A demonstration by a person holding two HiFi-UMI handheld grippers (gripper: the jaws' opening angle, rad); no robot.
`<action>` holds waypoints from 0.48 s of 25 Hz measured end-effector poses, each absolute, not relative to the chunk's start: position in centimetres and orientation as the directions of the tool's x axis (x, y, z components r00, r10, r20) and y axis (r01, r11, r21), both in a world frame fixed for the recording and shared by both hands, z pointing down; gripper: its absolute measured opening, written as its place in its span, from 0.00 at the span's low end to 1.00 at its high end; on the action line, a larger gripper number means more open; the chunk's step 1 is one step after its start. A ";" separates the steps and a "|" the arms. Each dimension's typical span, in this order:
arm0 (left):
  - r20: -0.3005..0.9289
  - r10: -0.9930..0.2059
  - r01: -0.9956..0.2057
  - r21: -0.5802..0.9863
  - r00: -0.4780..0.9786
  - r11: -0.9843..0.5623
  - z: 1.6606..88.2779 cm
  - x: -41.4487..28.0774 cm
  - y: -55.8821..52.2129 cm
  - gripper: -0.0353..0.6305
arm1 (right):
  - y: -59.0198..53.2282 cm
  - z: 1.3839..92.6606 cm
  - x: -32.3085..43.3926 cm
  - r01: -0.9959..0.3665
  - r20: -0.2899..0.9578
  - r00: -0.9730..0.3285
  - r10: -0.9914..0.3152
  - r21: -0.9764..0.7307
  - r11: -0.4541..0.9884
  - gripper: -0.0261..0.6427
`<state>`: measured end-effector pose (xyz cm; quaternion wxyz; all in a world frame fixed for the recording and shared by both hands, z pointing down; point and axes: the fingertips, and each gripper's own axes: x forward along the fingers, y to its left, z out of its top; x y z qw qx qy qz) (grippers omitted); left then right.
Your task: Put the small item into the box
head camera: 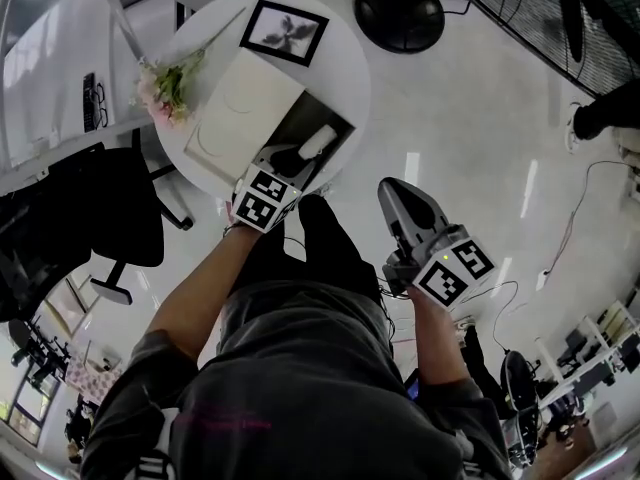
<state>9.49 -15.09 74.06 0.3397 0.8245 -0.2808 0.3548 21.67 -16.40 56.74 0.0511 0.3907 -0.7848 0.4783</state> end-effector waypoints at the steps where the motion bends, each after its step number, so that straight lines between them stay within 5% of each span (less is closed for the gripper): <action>1: 0.781 -0.215 -0.704 0.360 0.587 -0.613 74.3 9.6 -15.1 0.25 | -16.4 56.8 21.8 -0.663 0.455 -0.689 -0.564 -0.711 0.235 0.07; 12: 0.830 -0.163 -0.701 0.327 0.534 -0.633 75.6 9.6 -14.8 0.27 | -15.8 57.0 21.6 -0.666 0.458 -0.684 -0.568 -0.710 0.229 0.07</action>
